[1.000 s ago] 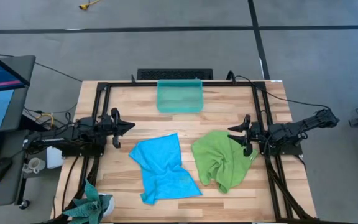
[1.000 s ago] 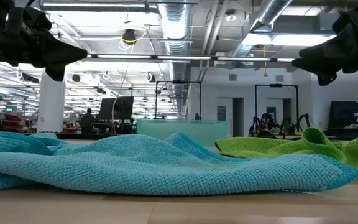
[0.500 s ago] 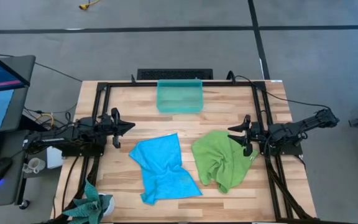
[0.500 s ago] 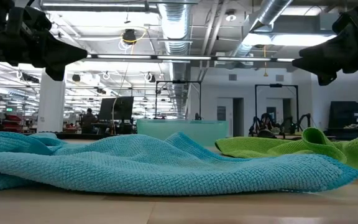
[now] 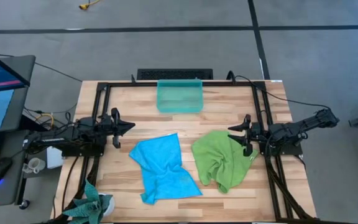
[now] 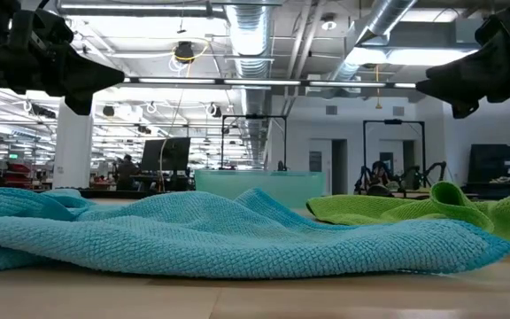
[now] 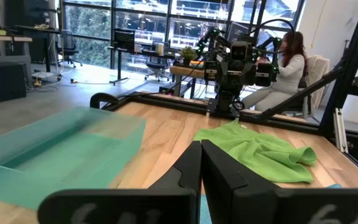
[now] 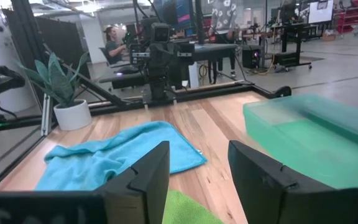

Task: Roll microfiber towels into tight, uniform cylinder then place into a basket
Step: Fold the blue microfiber cloth

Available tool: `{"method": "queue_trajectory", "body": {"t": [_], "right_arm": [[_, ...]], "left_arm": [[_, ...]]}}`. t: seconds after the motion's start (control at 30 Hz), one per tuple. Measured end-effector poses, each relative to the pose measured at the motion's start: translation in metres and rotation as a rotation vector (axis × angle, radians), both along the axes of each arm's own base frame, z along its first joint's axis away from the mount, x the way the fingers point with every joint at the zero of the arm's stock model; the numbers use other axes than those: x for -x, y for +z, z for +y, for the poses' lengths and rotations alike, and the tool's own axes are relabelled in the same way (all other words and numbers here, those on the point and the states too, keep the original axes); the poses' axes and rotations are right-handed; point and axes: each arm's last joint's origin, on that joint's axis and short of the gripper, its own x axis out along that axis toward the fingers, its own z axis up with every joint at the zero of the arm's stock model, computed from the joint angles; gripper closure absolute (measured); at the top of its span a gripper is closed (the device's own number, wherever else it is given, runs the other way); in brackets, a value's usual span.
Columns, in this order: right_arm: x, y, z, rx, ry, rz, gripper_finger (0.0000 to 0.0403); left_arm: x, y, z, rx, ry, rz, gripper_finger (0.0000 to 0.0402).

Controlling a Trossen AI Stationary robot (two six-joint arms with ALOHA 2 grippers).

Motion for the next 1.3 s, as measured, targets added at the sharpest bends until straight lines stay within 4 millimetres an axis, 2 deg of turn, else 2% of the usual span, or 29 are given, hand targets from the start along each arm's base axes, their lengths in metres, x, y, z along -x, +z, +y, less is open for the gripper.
{"method": "queue_trajectory", "body": {"t": [0.57,0.77,1.0,1.3], "right_arm": [[0.0,0.004,0.0,-0.002,0.0,-0.041,0.0217],[0.002,0.023,-0.001,0.007,-0.005,-0.174,0.022],[0.011,0.057,-0.004,0.017,-0.039,-0.459,0.022],[0.016,0.066,-0.006,0.011,-0.057,-0.558,0.022]], "left_arm": [[0.0,0.0,0.0,0.0,0.0,-0.001,0.0401],[0.0,0.0,0.0,0.0,0.0,0.0,0.0401],[0.0,0.0,0.0,0.0,0.0,0.0,0.0402],[0.0,0.0,0.0,0.008,0.0,-0.002,0.0401]]}}
